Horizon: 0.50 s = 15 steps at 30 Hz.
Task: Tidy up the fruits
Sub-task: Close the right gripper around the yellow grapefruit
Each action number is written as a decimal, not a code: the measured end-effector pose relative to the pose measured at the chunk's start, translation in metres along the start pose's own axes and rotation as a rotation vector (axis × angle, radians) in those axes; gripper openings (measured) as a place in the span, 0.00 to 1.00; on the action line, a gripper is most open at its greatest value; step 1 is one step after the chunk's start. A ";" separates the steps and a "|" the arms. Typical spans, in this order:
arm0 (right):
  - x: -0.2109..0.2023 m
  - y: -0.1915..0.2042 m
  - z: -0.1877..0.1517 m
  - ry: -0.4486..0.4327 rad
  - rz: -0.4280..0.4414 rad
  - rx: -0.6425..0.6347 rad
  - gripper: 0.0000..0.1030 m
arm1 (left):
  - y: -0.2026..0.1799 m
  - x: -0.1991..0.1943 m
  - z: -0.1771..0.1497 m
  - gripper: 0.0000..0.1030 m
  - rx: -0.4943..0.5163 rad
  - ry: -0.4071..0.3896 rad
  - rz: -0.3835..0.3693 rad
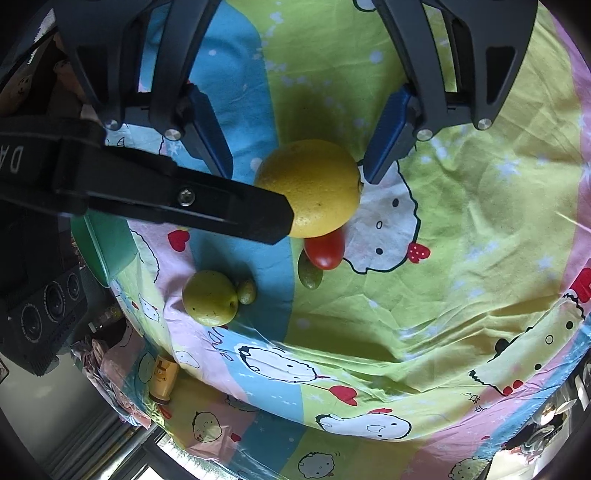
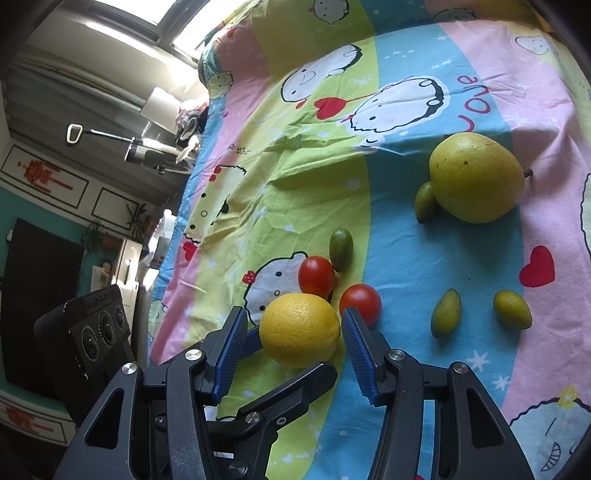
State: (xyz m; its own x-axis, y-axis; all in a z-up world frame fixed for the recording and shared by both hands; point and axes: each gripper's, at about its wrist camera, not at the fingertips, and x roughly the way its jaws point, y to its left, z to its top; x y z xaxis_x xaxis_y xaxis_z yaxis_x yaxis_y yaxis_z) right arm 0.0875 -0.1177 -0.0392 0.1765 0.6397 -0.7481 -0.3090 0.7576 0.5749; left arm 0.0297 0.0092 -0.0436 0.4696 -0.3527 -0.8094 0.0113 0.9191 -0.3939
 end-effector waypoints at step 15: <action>0.021 0.003 -0.005 0.053 -0.046 0.005 0.55 | 0.001 0.002 0.001 0.61 0.011 -0.012 0.034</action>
State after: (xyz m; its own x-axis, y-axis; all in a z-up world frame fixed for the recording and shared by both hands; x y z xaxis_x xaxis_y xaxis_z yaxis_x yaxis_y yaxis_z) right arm 0.0858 -0.1025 -0.0543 0.1401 0.5968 -0.7901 -0.2974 0.7865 0.5413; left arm 0.0313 0.0093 -0.0455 0.4803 -0.3187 -0.8172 0.0048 0.9326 -0.3609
